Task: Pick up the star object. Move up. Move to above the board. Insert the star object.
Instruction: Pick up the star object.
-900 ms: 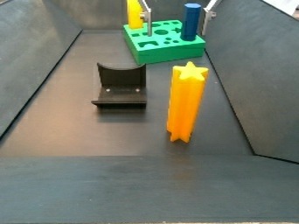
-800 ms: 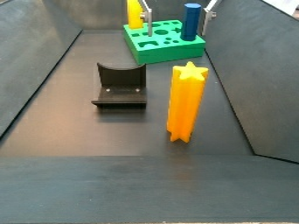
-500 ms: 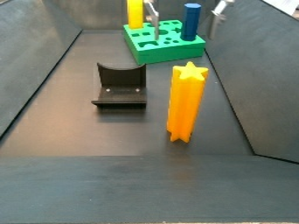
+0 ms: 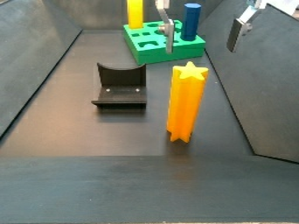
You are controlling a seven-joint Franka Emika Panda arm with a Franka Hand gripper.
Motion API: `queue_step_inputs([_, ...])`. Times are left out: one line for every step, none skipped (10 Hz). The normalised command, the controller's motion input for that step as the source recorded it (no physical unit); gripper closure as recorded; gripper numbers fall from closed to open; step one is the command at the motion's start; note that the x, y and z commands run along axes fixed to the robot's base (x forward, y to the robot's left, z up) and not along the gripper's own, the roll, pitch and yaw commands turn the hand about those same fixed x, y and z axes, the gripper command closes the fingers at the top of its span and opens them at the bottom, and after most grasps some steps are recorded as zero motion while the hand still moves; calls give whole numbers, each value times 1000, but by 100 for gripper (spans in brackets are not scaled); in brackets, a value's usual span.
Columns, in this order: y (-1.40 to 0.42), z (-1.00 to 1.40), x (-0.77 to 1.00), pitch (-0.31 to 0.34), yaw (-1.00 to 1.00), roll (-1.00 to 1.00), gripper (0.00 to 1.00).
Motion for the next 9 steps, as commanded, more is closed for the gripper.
queue_step_inputs([223, 0, 51, -106, 77, -100, 0])
queue_step_inputs([117, -166, 171, -134, 83, -74, 0])
queue_step_inputs([0, -491, 180, -229, 0, -97, 0])
queue_step_inputs([0, -660, 94, -290, 9, -71, 0])
queue_step_inputs([43, -646, 94, -291, 51, -84, 0])
queue_step_inputs([40, -651, 89, -291, 37, -80, 0])
queue_step_inputs([54, -691, 54, -273, 20, -59, 0])
queue_step_inputs([97, -723, 31, -251, 17, -29, 0])
queue_step_inputs([0, -634, 0, -264, 0, 0, 0])
